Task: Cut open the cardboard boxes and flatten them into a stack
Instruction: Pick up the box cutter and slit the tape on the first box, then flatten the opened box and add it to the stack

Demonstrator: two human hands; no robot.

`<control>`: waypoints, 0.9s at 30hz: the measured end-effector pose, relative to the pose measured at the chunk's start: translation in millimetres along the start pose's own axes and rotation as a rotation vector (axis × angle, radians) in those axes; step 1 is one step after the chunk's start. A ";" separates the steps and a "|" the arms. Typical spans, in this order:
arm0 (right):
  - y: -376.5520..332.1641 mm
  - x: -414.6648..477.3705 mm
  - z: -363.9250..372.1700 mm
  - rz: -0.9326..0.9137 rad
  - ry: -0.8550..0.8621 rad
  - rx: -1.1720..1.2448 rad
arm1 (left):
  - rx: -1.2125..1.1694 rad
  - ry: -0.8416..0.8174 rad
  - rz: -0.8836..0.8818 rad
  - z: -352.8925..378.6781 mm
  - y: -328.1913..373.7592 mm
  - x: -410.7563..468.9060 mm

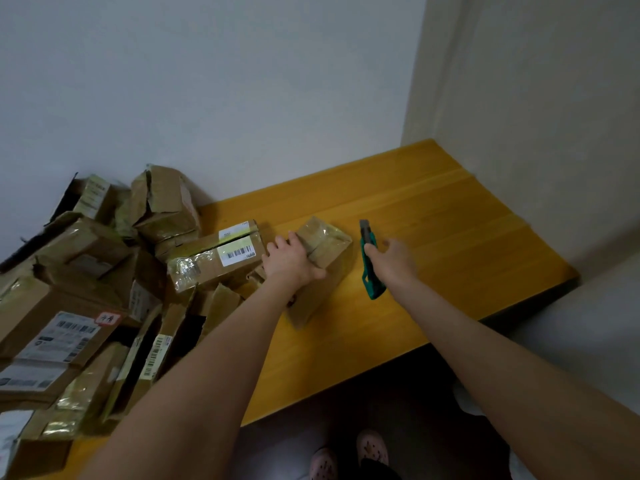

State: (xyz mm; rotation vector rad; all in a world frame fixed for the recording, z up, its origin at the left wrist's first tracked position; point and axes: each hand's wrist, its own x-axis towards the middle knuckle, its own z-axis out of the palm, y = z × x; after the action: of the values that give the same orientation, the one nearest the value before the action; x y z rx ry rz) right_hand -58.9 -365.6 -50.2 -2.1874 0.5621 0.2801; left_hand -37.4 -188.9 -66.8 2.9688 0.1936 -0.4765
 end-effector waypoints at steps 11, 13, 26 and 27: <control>49.5 14.5 95.6 0.177 -0.268 -0.224 | -0.303 0.109 -0.286 3.6 -26.9 9.9; 53.7 13.0 108.9 0.163 -0.295 -0.293 | -0.331 0.044 -0.318 7.3 -35.5 9.8; 21.9 42.6 77.9 0.064 -0.218 0.140 | -0.449 -0.192 -0.192 23.7 -40.2 11.7; 13.4 41.2 77.8 0.102 -0.281 0.195 | -0.429 -0.194 -0.183 21.6 -38.3 11.1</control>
State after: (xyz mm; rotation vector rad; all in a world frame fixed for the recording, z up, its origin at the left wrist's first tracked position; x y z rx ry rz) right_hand -29.9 -324.4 -123.6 -1.8940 0.5196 0.5544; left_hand -39.1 -153.2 -94.7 2.4820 0.4832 -0.6470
